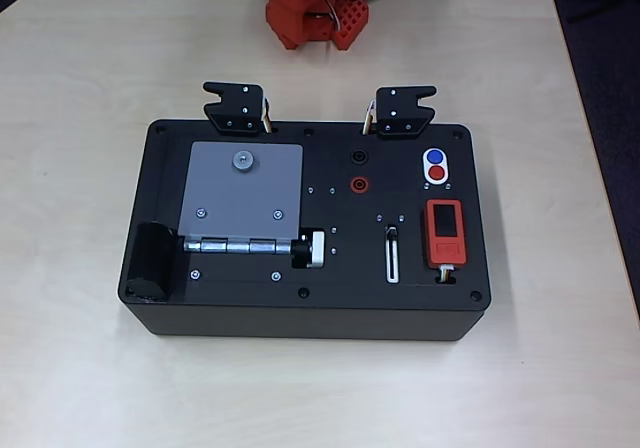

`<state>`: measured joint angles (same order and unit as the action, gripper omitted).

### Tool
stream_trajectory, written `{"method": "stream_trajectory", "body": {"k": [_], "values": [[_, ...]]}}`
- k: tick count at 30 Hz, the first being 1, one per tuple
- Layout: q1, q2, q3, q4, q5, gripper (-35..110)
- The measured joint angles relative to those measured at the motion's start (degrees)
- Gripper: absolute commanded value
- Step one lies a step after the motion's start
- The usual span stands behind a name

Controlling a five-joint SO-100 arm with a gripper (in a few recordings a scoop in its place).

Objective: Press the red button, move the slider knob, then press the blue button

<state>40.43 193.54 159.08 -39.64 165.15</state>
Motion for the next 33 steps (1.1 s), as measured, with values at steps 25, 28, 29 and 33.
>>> {"method": "stream_trajectory", "body": {"k": [25,28,29,33], "values": [[-44.21,-12.39,-51.68,63.37,-36.74,0],[-50.62,-19.07,-52.91,65.92,-40.52,0],[-52.47,-21.27,-53.00,66.80,-41.57,0],[-58.45,-29.71,-53.00,69.79,-48.34,0]]}}
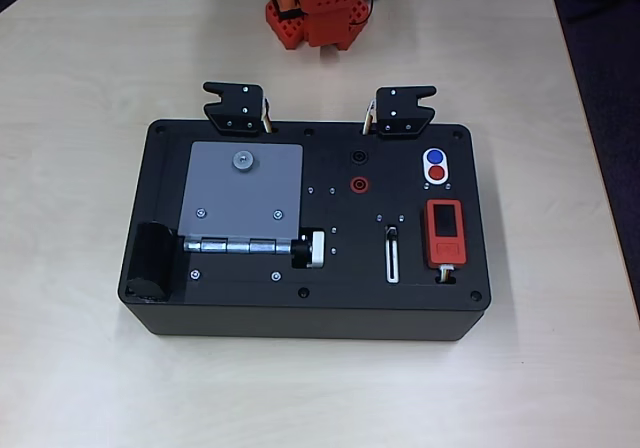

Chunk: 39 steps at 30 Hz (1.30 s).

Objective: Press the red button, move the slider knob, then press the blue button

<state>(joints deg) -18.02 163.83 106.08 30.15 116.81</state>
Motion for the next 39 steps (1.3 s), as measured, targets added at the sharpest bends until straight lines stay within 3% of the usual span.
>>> {"method": "stream_trajectory", "body": {"k": [13,17,24,32,36,39], "values": [[-6.50,-20.39,-4.39,23.03,-16.70,0],[-7.65,-26.28,-8.88,31.55,-23.20,7],[-8.26,-40.61,-18.72,48.16,-23.73,55],[-9.67,-52.21,-28.48,62.40,-19.60,71],[-8.09,-57.30,-34.63,68.20,-19.60,102],[-8.53,-59.33,-38.14,70.66,-21.88,104]]}}
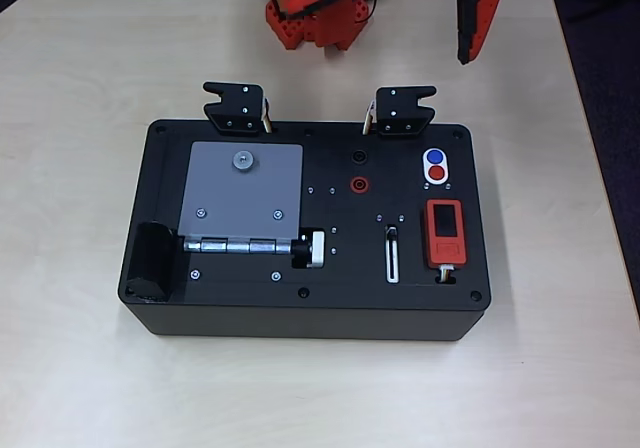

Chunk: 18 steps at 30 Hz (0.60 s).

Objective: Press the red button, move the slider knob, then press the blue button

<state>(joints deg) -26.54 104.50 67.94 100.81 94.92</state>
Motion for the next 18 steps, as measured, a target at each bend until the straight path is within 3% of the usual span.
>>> {"method": "stream_trajectory", "body": {"k": [8,18], "values": [[2.90,-4.22,-1.14,0.53,-3.60,104],[5.54,-8.53,3.78,-8.96,-6.15,104]]}}
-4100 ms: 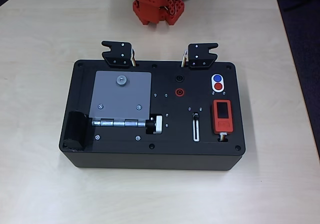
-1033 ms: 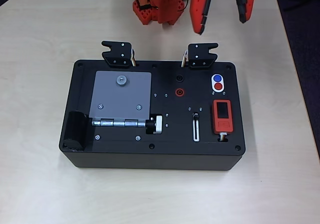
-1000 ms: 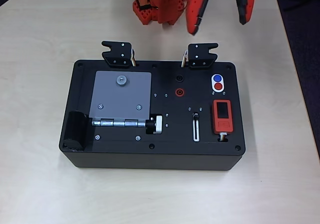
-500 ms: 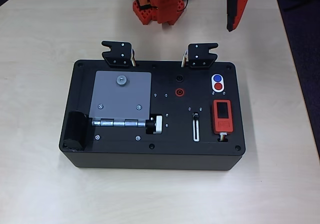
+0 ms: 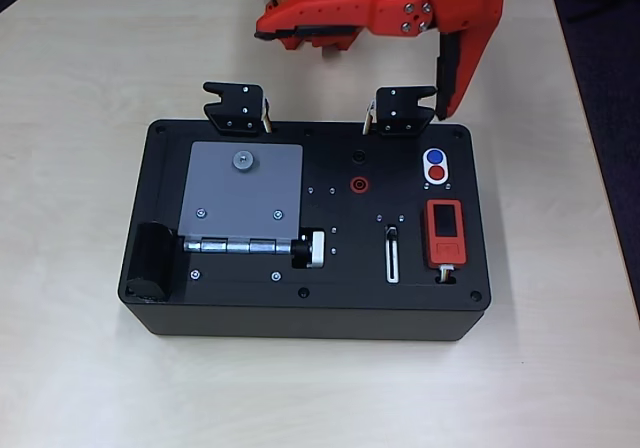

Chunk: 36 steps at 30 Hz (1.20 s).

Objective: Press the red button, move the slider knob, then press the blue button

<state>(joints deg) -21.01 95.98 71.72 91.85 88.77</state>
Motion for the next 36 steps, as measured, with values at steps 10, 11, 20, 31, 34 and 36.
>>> {"method": "stream_trajectory", "body": {"k": [10,11,20,31,34,36], "values": [[1.67,-2.20,1.49,-3.34,-3.34,104],[1.76,-2.29,1.67,-3.34,-3.43,104],[1.67,-2.29,2.20,-3.34,-4.04,104],[1.49,-2.29,3.08,-4.75,-2.81,103],[1.23,-2.29,3.52,-5.27,-2.90,103],[1.32,-2.29,3.60,-5.89,-2.90,103]]}}
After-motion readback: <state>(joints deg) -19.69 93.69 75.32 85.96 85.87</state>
